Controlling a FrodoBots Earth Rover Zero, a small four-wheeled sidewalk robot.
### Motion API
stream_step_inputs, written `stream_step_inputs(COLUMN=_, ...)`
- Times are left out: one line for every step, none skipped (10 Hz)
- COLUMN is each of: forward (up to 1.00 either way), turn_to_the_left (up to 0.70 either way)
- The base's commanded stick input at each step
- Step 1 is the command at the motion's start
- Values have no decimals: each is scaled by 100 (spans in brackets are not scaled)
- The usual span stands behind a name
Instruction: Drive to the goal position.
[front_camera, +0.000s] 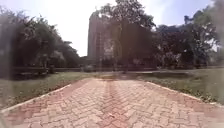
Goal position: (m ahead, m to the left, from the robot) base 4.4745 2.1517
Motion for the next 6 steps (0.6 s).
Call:
stream_step_inputs(forward=70, turn_to_the_left=0)
stream_step_inputs(forward=70, turn_to_the_left=0)
stream_step_inputs(forward=70, turn_to_the_left=0)
stream_step_inputs(forward=70, turn_to_the_left=0)
stream_step_inputs(forward=70, turn_to_the_left=0)
stream_step_inputs(forward=70, turn_to_the_left=0)
